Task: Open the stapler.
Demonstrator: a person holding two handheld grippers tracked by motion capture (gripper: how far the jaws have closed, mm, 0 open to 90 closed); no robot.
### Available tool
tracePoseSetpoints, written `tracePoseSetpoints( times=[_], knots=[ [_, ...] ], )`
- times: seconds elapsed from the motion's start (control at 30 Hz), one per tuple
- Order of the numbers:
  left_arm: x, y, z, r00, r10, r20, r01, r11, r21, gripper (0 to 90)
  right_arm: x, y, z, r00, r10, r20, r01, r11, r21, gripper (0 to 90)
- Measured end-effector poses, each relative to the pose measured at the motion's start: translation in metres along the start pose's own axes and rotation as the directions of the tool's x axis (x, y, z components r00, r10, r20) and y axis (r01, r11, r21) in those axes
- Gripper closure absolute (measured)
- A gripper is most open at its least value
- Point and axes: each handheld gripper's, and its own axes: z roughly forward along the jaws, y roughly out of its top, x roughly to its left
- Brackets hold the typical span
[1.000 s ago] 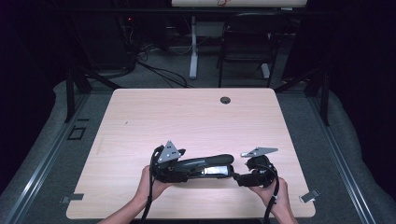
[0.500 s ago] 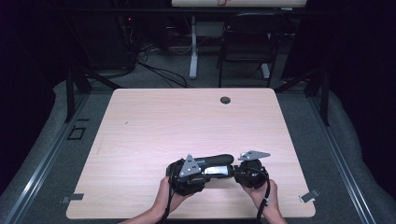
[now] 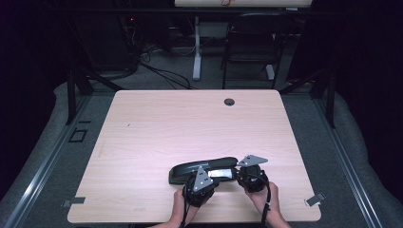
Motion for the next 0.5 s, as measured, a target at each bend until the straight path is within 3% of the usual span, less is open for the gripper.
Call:
tracePoseSetpoints(
  times=[0.1, 0.23, 0.3, 0.4, 0.5],
  knots=[
    [0.004, 0.001, 0.005, 0.9998, -0.018, 0.011, 0.018, 0.9997, -0.016, 90.0, 0.001, 0.000, 0.003, 0.9997, -0.023, -0.008, 0.023, 1.000, 0.006, 90.0],
    [0.007, 0.000, 0.011, 0.9949, -0.099, 0.017, 0.099, 0.9950, 0.005, 90.0, 0.003, -0.002, 0.012, 0.9992, -0.036, -0.014, 0.037, 0.999, 0.039, 90.0],
    [0.006, 0.000, 0.014, 0.9956, -0.094, 0.006, 0.094, 0.9955, 0.008, 90.0, 0.004, -0.002, 0.014, 0.9988, -0.048, -0.004, 0.048, 0.997, 0.058, 90.0],
    [0.006, 0.000, 0.017, 0.9929, -0.119, -0.004, 0.119, 0.9927, -0.021, 90.0, 0.005, -0.002, 0.017, 0.9986, -0.052, -0.006, 0.052, 0.996, 0.073, 90.0],
    [0.008, 0.002, 0.018, 0.9944, -0.105, -0.002, 0.105, 0.9934, -0.046, 90.0, 0.005, -0.003, 0.021, 0.9983, -0.059, -0.005, 0.059, 0.996, 0.068, 90.0]
  ],
)
